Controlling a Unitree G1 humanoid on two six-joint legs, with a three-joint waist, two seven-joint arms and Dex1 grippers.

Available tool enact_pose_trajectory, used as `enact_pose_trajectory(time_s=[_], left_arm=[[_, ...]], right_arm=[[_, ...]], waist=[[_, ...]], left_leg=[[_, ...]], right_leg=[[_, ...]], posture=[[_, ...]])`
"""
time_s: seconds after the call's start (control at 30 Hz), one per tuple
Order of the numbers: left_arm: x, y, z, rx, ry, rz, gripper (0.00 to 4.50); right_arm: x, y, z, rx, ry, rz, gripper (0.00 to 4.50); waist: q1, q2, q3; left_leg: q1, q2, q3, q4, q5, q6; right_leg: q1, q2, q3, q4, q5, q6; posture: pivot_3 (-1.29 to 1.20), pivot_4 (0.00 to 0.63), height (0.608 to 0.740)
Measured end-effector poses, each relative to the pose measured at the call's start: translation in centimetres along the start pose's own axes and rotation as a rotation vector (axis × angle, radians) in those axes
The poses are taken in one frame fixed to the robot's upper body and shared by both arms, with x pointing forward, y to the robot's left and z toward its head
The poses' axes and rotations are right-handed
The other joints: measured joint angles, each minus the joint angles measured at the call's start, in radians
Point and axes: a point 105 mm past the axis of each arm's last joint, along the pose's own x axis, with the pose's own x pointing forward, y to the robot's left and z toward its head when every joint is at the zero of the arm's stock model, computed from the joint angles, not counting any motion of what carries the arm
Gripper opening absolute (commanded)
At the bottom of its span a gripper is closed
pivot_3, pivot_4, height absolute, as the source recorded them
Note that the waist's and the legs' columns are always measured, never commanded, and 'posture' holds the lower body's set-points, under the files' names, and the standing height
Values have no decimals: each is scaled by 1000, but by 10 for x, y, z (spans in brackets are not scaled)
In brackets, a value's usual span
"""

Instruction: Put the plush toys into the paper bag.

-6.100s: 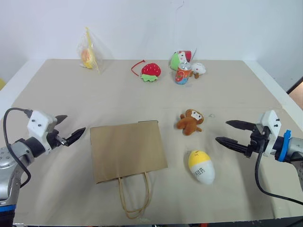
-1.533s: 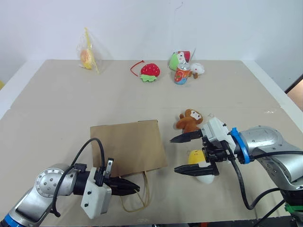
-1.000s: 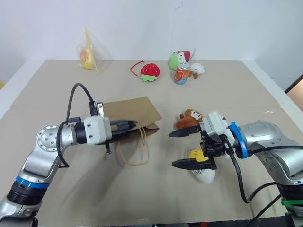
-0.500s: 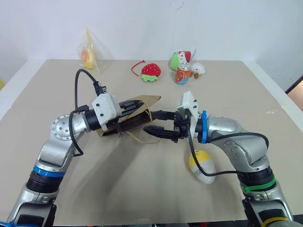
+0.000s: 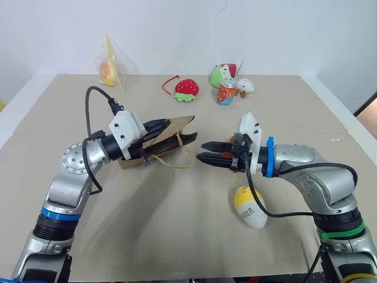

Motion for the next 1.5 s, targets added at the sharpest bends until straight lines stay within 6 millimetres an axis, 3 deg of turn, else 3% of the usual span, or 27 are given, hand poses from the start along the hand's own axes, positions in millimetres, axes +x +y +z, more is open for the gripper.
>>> enact_pose_trajectory(time_s=[0.1,0.27,0.3,0.47,0.67,0.8,0.93,0.97,1.03,1.3,1.4,1.5], left_arm=[[2,-1,1,-17,-6,1,0],[2,-2,4,-12,-12,-3,0],[2,-3,5,-9,-15,-4,0],[-1,-7,3,-16,-6,-8,0],[-3,-10,2,-13,8,-18,0],[-3,-9,2,-13,10,-19,0],[-3,-10,2,-15,14,-19,0],[-2,-10,2,-18,11,-20,0],[-3,-11,1,-18,16,-19,0],[-2,-11,-2,-33,31,4,0],[0,-10,0,-54,30,38,0],[1,-10,-1,-74,35,56,0]], right_arm=[[13,8,2,7,-26,38,1833],[18,10,10,-10,-51,52,217],[19,9,15,-26,-59,53,100],[15,8,22,-85,-54,67,100],[-16,6,2,-153,104,139,100],[-19,9,4,-156,97,180,100],[-7,15,26,-165,13,216,100],[3,23,42,-189,-51,239,100],[6,27,49,-195,-75,244,100],[33,33,49,-165,-132,206,100],[53,30,43,-133,-137,143,100],[56,29,43,-134,-139,127,100]], waist=[[-2,0,0],[-1,0,0],[-1,0,0],[-1,0,0],[1,0,0],[-2,0,0],[-8,0,0],[-10,0,0],[-10,0,0],[-9,0,0],[-10,0,0],[-10,0,0]], left_leg=[[0,0,0,0,0,0],[0,0,0,0,0,0],[0,-1,1,0,0,0],[-1,-2,1,0,0,0],[-1,-2,0,0,0,0],[0,-1,0,0,0,0],[0,0,0,0,0,0],[0,1,0,0,0,0],[0,1,-1,0,0,0],[-1,-1,1,0,0,0],[-1,-1,1,0,0,0],[-1,-1,1,0,0,0]], right_leg=[[0,0,0,0,0,0],[0,0,0,0,0,0],[0,0,0,0,0,0],[0,-1,0,0,0,0],[0,-2,0,-1,0,0],[0,-1,0,0,0,0],[0,0,0,0,0,-1],[0,1,0,0,1,-1],[0,1,-1,0,0,-1],[-1,-3,0,0,0,-1],[-1,-2,0,0,0,-1],[-1,-2,0,0,0,-1]], posture=[[0,150,740],[0,150,740],[0,150,740],[0,150,740],[0,150,740],[0,150,740],[0,150,740],[0,150,740],[0,150,740],[0,150,740],[0,150,740],[0,150,740]])
